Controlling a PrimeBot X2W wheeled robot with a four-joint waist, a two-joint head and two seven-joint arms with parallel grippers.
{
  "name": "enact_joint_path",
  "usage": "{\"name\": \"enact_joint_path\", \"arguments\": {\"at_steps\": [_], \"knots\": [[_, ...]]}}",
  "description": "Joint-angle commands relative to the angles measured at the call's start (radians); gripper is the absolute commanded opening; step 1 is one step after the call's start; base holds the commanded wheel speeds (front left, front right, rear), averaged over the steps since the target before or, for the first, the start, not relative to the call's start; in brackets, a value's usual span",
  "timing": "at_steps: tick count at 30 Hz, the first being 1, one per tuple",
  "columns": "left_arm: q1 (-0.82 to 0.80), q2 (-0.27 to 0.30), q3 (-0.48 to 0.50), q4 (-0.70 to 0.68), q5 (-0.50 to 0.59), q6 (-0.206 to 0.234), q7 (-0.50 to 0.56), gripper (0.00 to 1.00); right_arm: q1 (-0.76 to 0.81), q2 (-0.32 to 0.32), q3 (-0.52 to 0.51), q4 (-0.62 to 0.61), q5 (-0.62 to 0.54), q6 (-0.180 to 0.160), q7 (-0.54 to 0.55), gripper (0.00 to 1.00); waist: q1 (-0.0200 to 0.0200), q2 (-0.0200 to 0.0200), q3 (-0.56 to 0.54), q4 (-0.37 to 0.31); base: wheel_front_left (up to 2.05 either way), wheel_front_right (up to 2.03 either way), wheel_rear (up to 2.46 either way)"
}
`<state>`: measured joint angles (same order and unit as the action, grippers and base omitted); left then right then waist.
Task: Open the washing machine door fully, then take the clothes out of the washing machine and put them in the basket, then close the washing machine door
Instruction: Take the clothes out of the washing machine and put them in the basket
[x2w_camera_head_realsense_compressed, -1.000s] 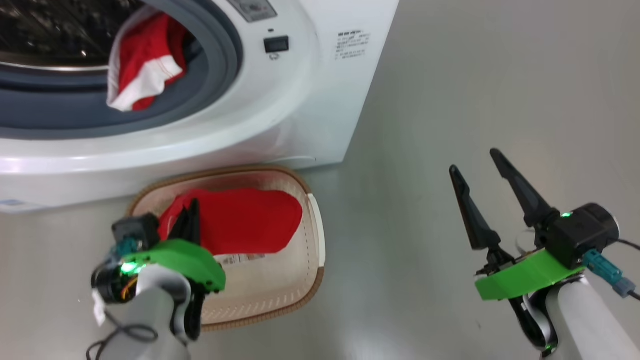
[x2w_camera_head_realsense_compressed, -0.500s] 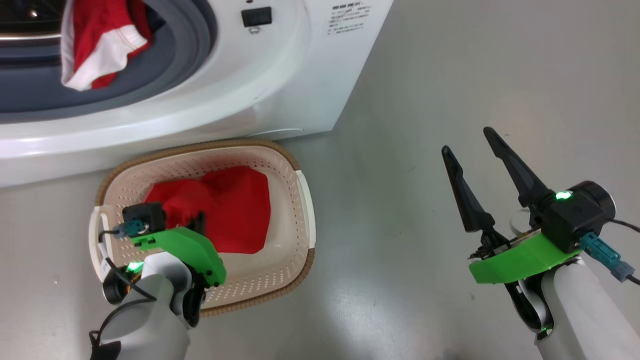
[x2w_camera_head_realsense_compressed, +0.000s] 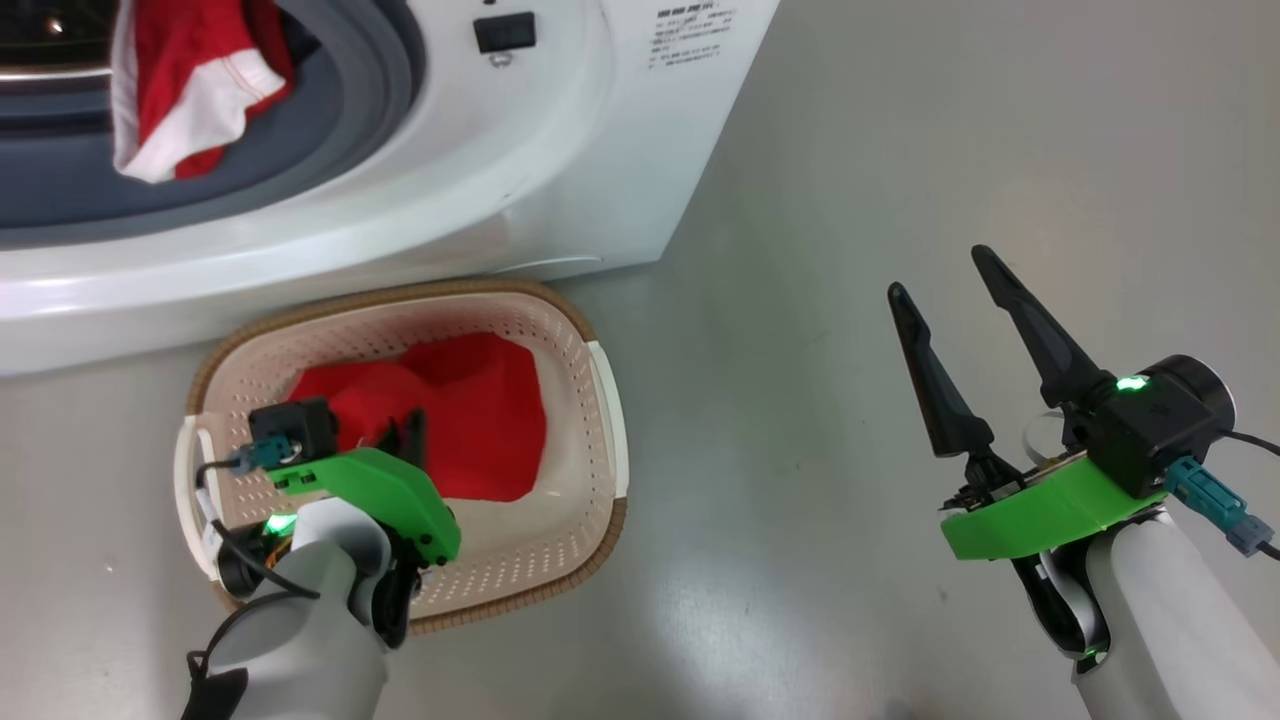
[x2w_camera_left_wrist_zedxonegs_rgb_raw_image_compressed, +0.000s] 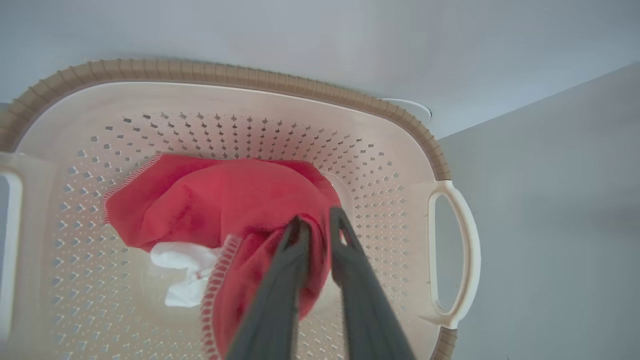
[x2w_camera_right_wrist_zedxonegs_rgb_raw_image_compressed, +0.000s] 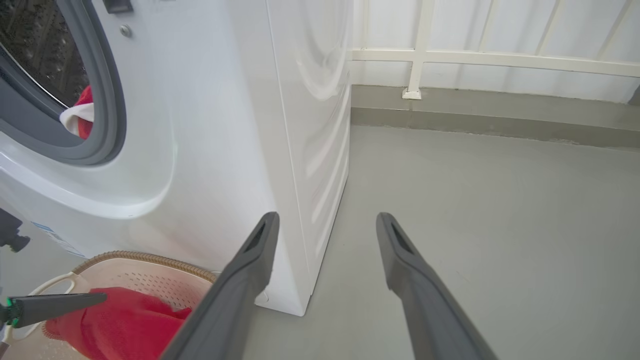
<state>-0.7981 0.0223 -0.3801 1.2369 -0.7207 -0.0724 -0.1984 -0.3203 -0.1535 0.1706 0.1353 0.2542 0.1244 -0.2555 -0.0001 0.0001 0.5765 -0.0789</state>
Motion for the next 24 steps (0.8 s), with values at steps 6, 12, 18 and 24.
{"name": "enact_joint_path", "arguments": {"at_steps": [6,12,18,24], "knots": [[0.025,0.028,-0.002,-0.007,-0.003,-0.016,-0.056,1.0,0.022,-0.001,-0.003,-0.026,0.013,0.006,-0.006,1.0,0.0001,-0.0001,-0.07,0.023,0.0,0.0,0.0],[0.077,0.053,0.037,-0.123,0.037,-0.005,-0.063,1.0,0.05,-0.003,-0.019,-0.027,0.01,0.006,-0.006,1.0,0.0001,-0.0001,-0.139,0.041,0.0,0.0,0.0],[0.189,0.057,0.088,-0.3,0.118,-0.021,-0.063,1.0,0.098,0.001,-0.055,-0.032,0.007,0.006,-0.006,1.0,0.0001,-0.0001,-0.218,0.065,0.0,0.0,0.0],[0.322,0.06,0.182,-0.476,0.204,-0.017,-0.063,1.0,0.163,0.016,-0.091,-0.029,0.001,0.006,-0.006,1.0,0.0001,-0.0001,-0.318,0.078,0.0,0.0,0.0]]}}
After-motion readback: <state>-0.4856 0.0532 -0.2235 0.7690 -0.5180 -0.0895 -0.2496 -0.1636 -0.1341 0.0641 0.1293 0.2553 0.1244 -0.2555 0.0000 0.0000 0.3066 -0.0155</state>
